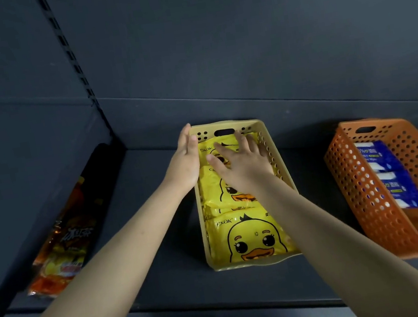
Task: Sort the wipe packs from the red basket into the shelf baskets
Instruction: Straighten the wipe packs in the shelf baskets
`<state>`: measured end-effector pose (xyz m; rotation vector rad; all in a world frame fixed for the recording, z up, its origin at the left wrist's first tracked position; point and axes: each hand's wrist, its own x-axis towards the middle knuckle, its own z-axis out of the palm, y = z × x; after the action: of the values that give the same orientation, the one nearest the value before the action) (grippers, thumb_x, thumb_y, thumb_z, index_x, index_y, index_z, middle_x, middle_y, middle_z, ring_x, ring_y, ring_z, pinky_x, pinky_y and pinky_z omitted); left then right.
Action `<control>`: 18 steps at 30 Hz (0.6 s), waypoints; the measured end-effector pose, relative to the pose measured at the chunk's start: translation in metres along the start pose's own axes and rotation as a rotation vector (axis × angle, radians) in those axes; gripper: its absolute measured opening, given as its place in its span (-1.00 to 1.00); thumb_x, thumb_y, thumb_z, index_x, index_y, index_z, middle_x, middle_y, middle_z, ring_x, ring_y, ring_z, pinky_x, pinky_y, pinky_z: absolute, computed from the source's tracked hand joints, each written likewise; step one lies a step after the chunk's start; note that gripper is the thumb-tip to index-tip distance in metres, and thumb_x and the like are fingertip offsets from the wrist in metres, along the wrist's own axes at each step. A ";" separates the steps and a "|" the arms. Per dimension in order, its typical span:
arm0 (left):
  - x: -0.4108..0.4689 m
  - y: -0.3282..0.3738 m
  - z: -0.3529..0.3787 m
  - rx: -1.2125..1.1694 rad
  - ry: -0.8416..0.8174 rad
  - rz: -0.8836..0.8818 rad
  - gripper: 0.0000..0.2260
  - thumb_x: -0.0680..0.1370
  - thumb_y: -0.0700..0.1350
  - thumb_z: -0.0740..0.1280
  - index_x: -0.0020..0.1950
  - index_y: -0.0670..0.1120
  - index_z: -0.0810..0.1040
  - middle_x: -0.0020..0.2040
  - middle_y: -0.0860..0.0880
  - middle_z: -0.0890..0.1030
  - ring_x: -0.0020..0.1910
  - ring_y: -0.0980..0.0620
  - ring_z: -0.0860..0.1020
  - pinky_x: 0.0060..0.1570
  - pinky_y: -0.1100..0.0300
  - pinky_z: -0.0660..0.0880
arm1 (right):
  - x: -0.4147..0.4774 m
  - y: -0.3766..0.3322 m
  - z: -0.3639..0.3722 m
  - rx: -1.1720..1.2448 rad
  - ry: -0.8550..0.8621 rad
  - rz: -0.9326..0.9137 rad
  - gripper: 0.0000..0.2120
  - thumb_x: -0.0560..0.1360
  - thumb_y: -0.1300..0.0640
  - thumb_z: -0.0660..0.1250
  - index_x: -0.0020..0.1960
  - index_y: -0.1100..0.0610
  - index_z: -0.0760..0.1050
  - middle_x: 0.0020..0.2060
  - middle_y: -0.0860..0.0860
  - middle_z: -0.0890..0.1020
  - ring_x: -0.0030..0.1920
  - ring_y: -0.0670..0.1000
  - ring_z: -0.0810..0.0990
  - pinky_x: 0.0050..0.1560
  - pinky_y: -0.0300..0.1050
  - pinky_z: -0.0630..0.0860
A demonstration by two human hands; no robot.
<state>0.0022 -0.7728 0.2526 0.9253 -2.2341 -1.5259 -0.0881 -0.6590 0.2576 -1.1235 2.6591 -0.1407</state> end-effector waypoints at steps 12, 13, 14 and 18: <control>-0.001 0.001 -0.001 0.001 0.007 0.001 -0.55 0.68 0.10 -0.11 0.58 0.09 0.02 0.56 -0.02 0.20 0.50 -0.03 0.23 0.41 0.12 0.16 | -0.025 0.010 0.007 -0.072 0.061 -0.265 -0.48 0.56 -0.33 -0.22 0.44 -0.29 0.20 0.53 -0.12 0.16 0.56 0.04 -0.03 0.48 0.29 -0.20; -0.001 0.001 -0.001 0.004 0.009 0.000 -0.55 0.68 0.10 -0.11 0.58 0.09 0.02 0.55 -0.03 0.22 0.50 -0.04 0.24 0.40 0.12 0.17 | -0.020 0.010 0.005 -0.072 0.081 -0.256 -0.48 0.56 -0.33 -0.20 0.43 -0.28 0.23 0.52 -0.11 0.19 0.56 0.05 -0.01 0.48 0.28 -0.19; 0.000 0.001 0.000 0.002 0.010 -0.001 -0.55 0.68 0.10 -0.10 0.58 0.09 0.03 0.55 -0.03 0.23 0.50 -0.05 0.25 0.40 0.12 0.18 | -0.014 0.010 0.005 -0.069 0.107 -0.241 -0.49 0.57 -0.32 -0.18 0.43 -0.26 0.25 0.51 -0.10 0.22 0.55 0.05 0.02 0.49 0.26 -0.18; 0.000 0.002 0.000 -0.018 0.015 0.002 -0.55 0.68 0.09 -0.10 0.58 0.09 0.03 0.55 -0.03 0.22 0.49 -0.04 0.25 0.37 0.13 0.20 | -0.001 0.008 0.005 -0.085 0.172 -0.221 -0.50 0.58 -0.31 -0.15 0.42 -0.23 0.29 0.46 -0.08 0.32 0.51 0.06 0.14 0.48 0.26 -0.12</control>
<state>0.0017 -0.7730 0.2542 0.9258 -2.2069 -1.5308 -0.0914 -0.6529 0.2512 -1.4945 2.7021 -0.1731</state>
